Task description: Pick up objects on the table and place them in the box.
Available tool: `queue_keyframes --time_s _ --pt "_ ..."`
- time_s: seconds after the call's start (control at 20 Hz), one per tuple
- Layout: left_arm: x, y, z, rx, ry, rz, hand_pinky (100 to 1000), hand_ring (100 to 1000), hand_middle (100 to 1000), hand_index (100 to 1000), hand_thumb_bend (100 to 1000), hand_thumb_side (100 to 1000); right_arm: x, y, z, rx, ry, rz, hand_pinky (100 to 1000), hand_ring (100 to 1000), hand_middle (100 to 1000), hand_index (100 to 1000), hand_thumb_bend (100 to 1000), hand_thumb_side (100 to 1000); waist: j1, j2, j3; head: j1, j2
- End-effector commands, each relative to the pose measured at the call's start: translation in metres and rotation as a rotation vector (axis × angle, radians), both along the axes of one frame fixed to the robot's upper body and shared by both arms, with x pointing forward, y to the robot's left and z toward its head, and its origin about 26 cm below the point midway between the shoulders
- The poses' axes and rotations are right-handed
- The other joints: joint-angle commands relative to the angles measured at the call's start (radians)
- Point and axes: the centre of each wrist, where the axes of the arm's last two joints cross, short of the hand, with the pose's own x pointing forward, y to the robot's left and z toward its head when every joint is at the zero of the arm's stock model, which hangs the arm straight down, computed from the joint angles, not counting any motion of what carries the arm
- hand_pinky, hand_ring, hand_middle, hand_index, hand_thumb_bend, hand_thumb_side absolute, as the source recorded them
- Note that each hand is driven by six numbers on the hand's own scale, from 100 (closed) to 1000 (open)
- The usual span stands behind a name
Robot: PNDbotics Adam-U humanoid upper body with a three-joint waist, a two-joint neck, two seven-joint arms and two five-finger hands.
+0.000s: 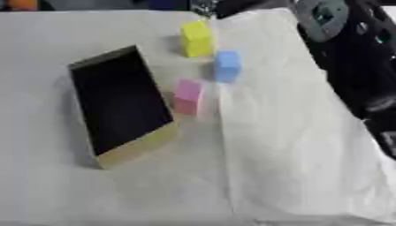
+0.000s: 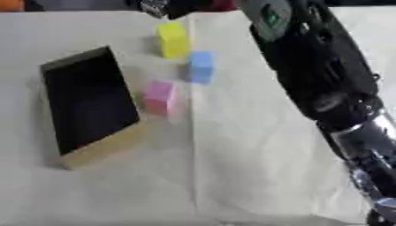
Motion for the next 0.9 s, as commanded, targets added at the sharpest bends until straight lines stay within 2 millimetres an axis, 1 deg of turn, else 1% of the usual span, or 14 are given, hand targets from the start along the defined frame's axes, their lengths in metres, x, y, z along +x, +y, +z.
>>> queue_keyframes --time_s 0.05,0.2,0.3,0.6,0.8,0.85,0.9 --pt "-0.002 0.003 0.009 0.036 -0.016 0.004 652 658 750 825 100 739 0.003 -0.014 0.007 -0.011 -0.025 0.015 862 965 785 819 100 897 0.002 -0.024 -0.003 0.007 0.007" --pt "-0.003 0.003 0.009 0.036 -0.014 0.004 652 658 750 825 100 739 0.007 -0.018 -0.002 -0.032 -0.002 0.02 863 966 779 819 100 898 0.002 -0.028 -0.006 0.007 0.008" --pt "-0.003 0.002 0.008 0.037 -0.012 0.003 652 658 750 825 100 740 0.01 -0.019 -0.009 -0.05 0.026 0.021 865 966 760 814 100 895 0.002 -0.032 -0.008 0.006 0.01" --pt "-0.003 0.002 0.008 0.037 -0.004 -0.004 652 658 750 825 100 740 0.019 -0.016 -0.04 -0.117 0.152 0.013 872 973 749 815 100 876 0.002 -0.04 -0.008 0.006 0.016" --pt "-0.003 0.002 0.008 0.038 -0.003 -0.005 652 658 750 825 100 740 0.019 -0.016 -0.044 -0.127 0.172 0.014 872 973 749 815 100 876 0.002 -0.041 -0.007 0.007 0.018" --pt "-0.002 0.002 0.008 0.037 -0.005 -0.006 652 657 750 825 100 741 0.02 -0.015 -0.049 -0.13 0.189 0.011 876 977 734 814 150 861 0.0 -0.04 -0.007 0.006 0.018" --pt "-0.002 0.001 0.009 0.037 -0.006 -0.007 652 657 750 825 100 741 0.02 -0.012 -0.059 -0.129 0.214 0.007 877 978 734 814 155 863 -0.001 -0.04 -0.007 0.005 0.019"
